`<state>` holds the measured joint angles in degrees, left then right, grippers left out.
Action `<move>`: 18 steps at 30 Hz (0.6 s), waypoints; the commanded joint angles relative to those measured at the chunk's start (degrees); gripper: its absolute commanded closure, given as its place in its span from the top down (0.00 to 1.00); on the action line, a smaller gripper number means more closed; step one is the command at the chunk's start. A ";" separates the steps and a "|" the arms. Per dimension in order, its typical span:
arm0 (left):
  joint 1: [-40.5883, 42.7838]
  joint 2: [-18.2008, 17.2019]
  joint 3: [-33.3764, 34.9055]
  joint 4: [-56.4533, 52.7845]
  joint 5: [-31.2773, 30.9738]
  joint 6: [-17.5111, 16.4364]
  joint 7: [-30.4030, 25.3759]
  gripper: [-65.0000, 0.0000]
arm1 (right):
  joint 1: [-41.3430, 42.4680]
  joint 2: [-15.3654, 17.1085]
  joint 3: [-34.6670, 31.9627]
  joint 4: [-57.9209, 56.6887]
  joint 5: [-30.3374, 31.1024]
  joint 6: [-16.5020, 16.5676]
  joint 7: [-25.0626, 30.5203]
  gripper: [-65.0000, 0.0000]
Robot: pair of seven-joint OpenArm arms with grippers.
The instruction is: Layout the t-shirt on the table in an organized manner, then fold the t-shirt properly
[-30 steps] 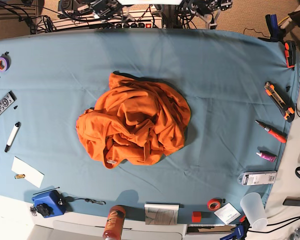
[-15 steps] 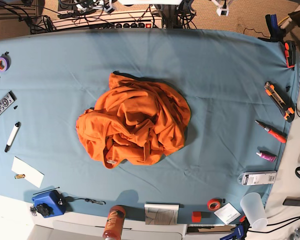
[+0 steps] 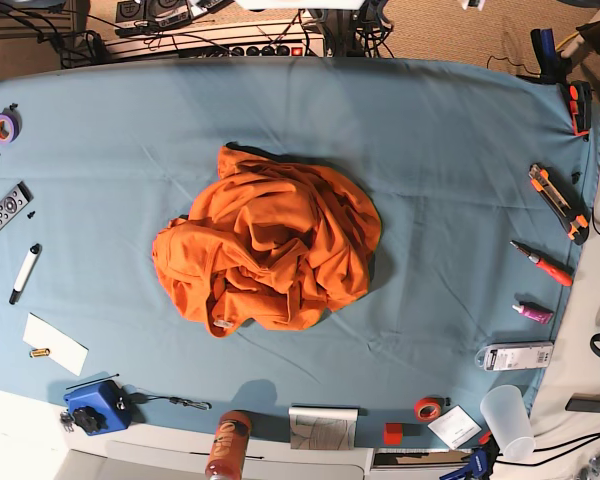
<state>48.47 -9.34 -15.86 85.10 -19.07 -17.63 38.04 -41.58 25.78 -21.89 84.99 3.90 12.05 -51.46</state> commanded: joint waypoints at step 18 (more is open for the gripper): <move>10.75 -0.39 -9.84 36.17 -3.45 5.86 28.22 0.00 | -21.09 0.70 28.50 45.81 5.95 0.39 -7.34 0.00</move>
<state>58.24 -9.45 -25.45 120.31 -22.26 -11.88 66.17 -62.19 26.00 6.26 129.93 10.04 12.73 -59.48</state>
